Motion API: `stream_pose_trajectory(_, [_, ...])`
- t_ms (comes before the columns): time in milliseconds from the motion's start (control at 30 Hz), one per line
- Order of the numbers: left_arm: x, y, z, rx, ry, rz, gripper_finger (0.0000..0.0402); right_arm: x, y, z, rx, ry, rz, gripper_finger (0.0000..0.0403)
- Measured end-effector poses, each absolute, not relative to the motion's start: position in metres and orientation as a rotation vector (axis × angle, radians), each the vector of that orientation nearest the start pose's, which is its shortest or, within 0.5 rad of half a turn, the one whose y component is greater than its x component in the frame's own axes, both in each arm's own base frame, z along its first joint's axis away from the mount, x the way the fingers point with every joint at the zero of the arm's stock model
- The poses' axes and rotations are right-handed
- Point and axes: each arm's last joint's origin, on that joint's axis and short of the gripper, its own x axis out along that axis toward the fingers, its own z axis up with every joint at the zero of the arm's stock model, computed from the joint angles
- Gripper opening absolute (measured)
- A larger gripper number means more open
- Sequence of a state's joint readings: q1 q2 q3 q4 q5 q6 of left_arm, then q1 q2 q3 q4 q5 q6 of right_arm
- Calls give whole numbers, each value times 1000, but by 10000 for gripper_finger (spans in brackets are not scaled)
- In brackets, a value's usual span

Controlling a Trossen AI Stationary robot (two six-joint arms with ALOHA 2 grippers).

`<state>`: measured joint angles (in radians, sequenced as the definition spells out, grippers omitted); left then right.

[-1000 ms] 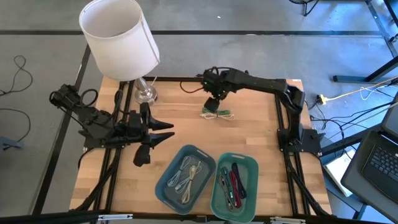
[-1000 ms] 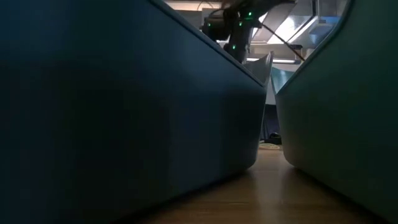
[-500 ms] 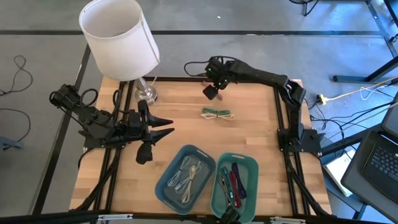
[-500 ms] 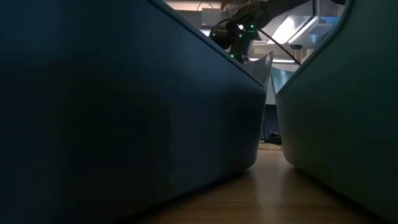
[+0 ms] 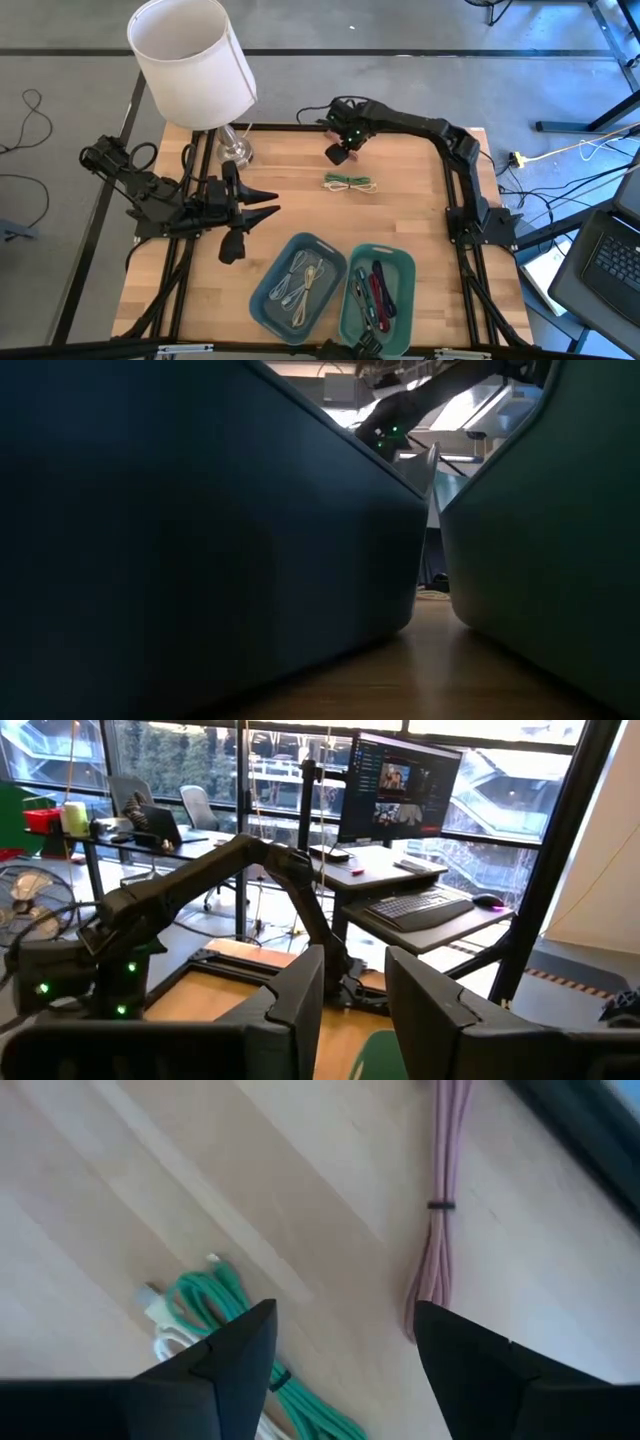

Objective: Pick and place USB-C Cables
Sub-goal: Put the pink charger cable into the blue container

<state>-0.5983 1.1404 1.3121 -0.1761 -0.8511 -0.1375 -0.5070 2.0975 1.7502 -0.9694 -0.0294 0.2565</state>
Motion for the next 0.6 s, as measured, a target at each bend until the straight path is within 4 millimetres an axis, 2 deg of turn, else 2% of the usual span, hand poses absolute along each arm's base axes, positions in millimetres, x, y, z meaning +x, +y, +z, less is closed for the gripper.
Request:
stream_pose_trajectory(233, [200, -111, 444, -139, -10, 238, 102, 378, -198, 217, 601, 1217, -501, 209])
stream_pose_trajectory(400, [201, -111, 443, -120, -6, 245, 99, 386, -173, 228, 662, 1210, -358, 199])
stream_pose_trajectory(500, [200, -111, 443, -116, -6, 253, 101, 395, -157, 226, 605, 1208, -268, 198])
stream_pose_trajectory(600, [200, -110, 443, -116, -7, 263, 102, 400, -155, 215, 516, 1219, -286, 198])
